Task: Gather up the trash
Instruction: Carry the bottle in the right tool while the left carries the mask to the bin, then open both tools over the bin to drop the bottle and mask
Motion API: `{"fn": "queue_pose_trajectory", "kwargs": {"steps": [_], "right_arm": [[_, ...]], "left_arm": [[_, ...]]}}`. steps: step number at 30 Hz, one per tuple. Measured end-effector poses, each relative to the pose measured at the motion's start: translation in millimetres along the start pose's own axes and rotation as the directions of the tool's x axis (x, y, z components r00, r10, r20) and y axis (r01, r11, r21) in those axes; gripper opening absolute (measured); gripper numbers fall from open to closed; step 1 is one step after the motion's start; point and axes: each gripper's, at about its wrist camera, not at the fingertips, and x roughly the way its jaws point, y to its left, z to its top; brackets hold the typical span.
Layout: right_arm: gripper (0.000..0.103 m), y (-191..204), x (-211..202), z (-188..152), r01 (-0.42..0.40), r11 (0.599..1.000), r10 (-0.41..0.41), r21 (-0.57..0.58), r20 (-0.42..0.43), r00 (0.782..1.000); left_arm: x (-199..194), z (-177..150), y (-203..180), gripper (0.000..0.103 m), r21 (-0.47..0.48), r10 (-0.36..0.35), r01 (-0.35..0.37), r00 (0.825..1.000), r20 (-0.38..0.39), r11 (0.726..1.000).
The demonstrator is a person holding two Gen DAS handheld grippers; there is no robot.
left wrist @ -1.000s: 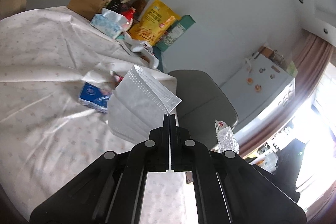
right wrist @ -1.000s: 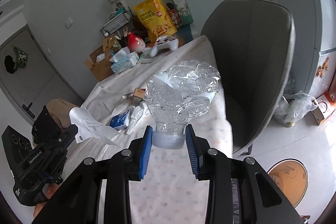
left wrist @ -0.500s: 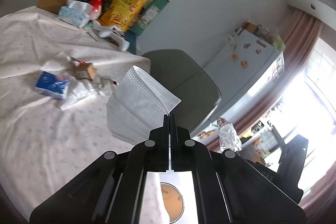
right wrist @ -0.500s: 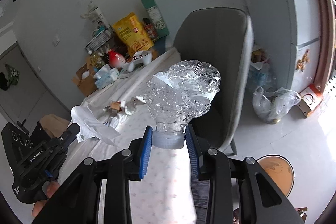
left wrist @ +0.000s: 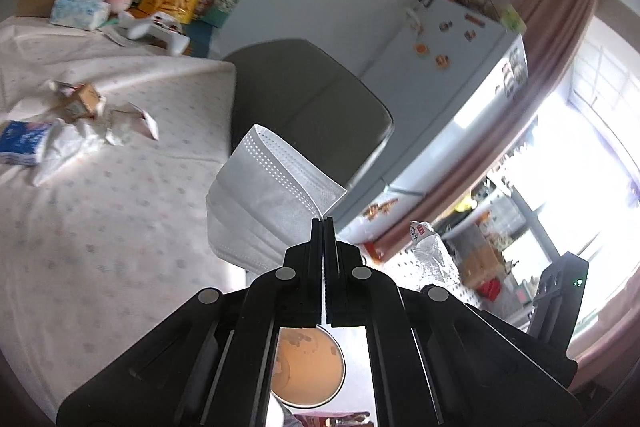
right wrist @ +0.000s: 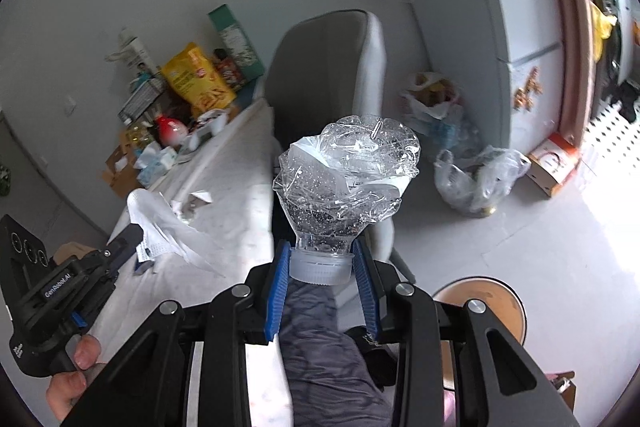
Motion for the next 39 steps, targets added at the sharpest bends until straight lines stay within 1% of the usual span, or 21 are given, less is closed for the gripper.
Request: {"fn": "queue_pose_trajectory", "kwargs": {"steps": [6,11,17,21,26,30,31,33,34,36,37,39], "right_arm": [[0.032,-36,3,-8,0.04,0.998,-0.039,0.054,-0.012,0.999],[0.032,-67,3,-18,0.083,0.992,-0.081,0.092,-0.028,0.996],[0.032,-106,11,-35,0.13,0.981,-0.122,0.146,-0.065,0.99],[0.032,-135,20,-48,0.152,0.97,-0.136,0.189,-0.093,0.986],[0.032,-168,35,-66,0.169,0.956,-0.139,0.24,-0.134,0.981],[0.032,-191,50,-81,0.186,0.944,-0.143,0.273,-0.17,0.975],[0.032,-198,55,-86,0.193,0.94,-0.145,0.28,-0.182,0.973],[0.032,-209,62,-94,0.206,0.934,-0.152,0.29,-0.199,0.968],[0.032,-217,66,-99,0.217,0.93,-0.157,0.296,-0.211,0.965],[0.032,-227,69,-107,0.229,0.925,-0.162,0.304,-0.229,0.96],[0.032,-233,71,-112,0.24,0.921,-0.169,0.306,-0.241,0.956],[0.032,-243,74,-121,0.258,0.915,-0.178,0.31,-0.262,0.948]], "left_arm": [[30,-13,-17,0.002,0.022,-0.024,0.025,0.997,-0.075,0.999],[56,-26,-28,0.002,0.039,-0.034,0.04,0.99,-0.136,0.998],[90,-46,-41,0.002,0.062,-0.047,0.062,0.973,-0.224,0.996],[114,-61,-51,0.002,0.085,-0.04,0.066,0.959,-0.28,0.994],[148,-86,-66,0.002,0.119,-0.016,0.063,0.933,-0.36,0.991],[174,-106,-72,0.002,0.153,0.024,0.042,0.912,-0.41,0.987],[182,-113,-73,0.002,0.159,0.036,0.036,0.904,-0.425,0.987],[198,-123,-71,0.002,0.157,0.048,0.029,0.884,-0.464,0.987],[206,-132,-71,0.002,0.162,0.06,0.022,0.872,-0.486,0.987],[220,-146,-70,0.002,0.175,0.082,0.012,0.853,-0.516,0.984],[230,-157,-68,0.002,0.176,0.092,0.007,0.833,-0.546,0.984],[244,-173,-65,0.002,0.188,0.116,-0.007,0.809,-0.576,0.982]]}}
